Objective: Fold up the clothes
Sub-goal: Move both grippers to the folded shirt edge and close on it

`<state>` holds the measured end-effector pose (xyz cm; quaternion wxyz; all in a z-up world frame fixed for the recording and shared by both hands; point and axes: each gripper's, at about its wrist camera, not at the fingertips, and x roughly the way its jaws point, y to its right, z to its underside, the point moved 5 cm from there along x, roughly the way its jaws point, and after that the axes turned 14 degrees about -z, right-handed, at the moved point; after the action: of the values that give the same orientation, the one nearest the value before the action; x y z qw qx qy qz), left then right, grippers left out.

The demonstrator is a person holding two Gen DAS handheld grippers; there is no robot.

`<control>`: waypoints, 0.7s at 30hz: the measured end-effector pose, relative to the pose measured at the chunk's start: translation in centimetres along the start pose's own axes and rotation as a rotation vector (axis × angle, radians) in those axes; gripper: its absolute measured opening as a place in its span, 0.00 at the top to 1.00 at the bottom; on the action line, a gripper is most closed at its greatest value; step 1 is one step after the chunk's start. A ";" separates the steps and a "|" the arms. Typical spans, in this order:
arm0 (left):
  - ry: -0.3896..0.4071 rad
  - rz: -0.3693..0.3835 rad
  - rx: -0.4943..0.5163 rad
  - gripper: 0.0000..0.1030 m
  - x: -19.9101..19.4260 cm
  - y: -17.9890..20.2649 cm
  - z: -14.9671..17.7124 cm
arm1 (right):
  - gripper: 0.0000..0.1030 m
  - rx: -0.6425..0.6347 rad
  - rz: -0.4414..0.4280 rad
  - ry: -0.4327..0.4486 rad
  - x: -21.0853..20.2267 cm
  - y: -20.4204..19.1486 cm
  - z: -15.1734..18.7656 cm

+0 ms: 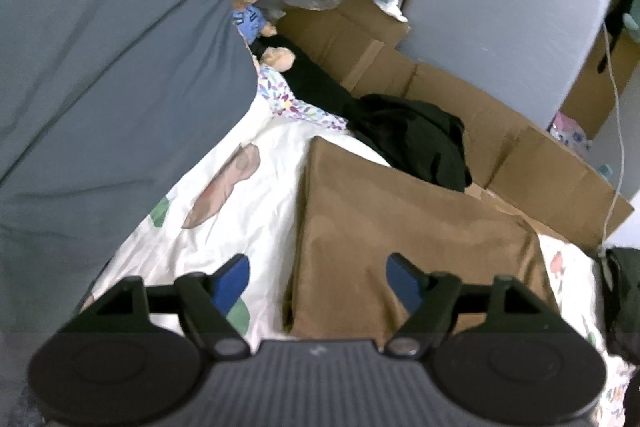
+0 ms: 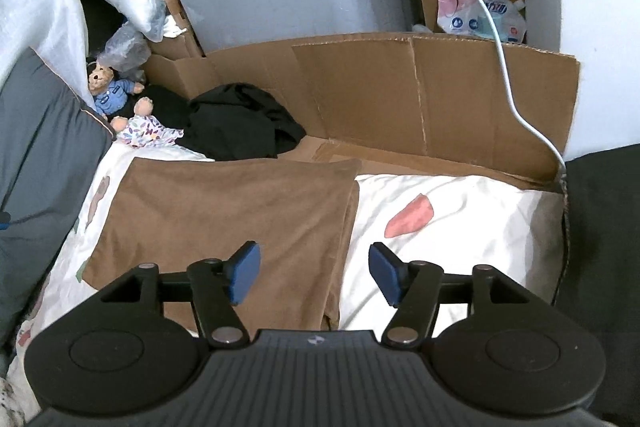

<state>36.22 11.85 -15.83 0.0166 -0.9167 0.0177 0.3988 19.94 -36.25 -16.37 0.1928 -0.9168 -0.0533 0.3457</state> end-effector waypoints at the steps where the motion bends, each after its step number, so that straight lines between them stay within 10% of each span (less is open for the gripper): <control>1: -0.005 0.004 0.019 0.24 -0.2 0.1 0.3 | 0.37 0.003 0.011 -0.001 0.0 -0.1 0.4; 21: -0.071 -0.030 -0.011 0.24 3.0 -1.7 6.1 | 0.37 -0.051 -0.022 -0.094 2.5 -1.8 7.3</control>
<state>33.86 13.76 -22.15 0.0180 -0.9022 0.0009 0.4309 17.10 -31.72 -22.21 0.1703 -0.9036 -0.0813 0.3846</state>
